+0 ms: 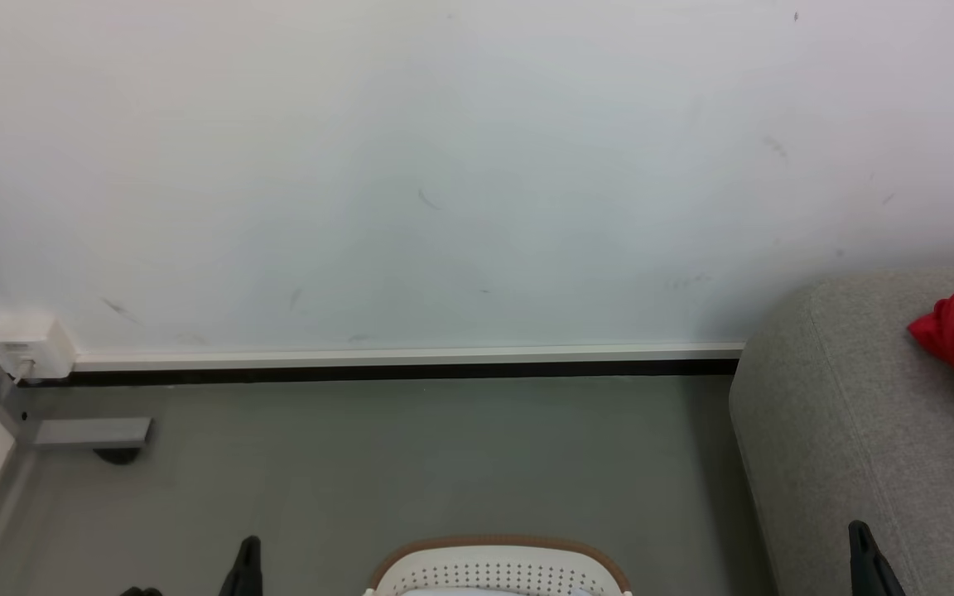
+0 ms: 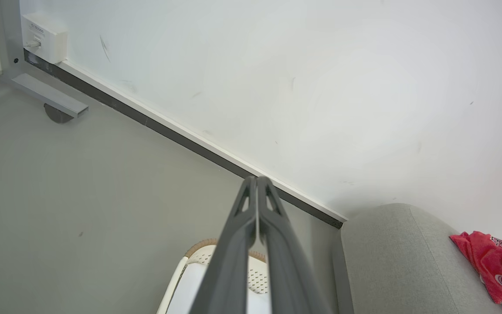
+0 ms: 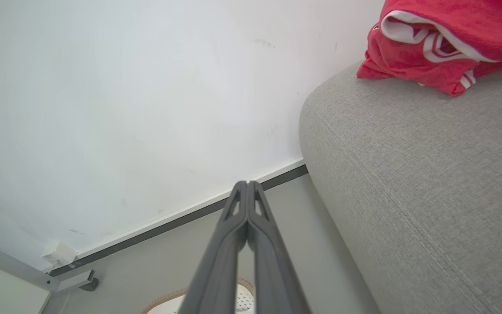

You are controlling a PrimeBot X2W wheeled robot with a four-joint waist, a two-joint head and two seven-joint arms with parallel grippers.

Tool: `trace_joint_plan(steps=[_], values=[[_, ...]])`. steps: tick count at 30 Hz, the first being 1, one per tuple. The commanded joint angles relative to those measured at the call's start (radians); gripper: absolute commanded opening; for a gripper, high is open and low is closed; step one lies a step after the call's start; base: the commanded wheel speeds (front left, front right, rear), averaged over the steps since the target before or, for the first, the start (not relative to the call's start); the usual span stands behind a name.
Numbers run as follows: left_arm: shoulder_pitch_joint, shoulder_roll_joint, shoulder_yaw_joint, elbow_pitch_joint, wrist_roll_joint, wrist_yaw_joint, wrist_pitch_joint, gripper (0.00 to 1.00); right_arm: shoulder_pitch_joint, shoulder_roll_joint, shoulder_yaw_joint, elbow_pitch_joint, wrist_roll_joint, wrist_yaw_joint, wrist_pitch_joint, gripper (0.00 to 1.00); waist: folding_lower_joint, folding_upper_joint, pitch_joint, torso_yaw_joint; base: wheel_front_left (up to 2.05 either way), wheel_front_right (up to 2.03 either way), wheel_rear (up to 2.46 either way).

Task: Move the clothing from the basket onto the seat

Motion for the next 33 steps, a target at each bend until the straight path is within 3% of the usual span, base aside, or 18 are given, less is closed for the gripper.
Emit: trace_joint_plan(steps=[1,33], values=[[-0.028,0.004,0.009,-0.02,-0.038,-0.005,0.007,0.0,-0.033,-0.007,-0.005,-0.019,0.038,-0.001,0.007,0.0,0.0,-0.0001,0.0,0.0,0.0,0.0,0.0],[-0.074,0.007,0.065,-0.068,-0.455,-0.015,0.116,0.0,-0.076,-0.011,-0.038,-0.058,0.461,-0.001,0.114,0.0,-0.0001,-0.0001,0.015,0.006,0.0,0.0,0.0]])
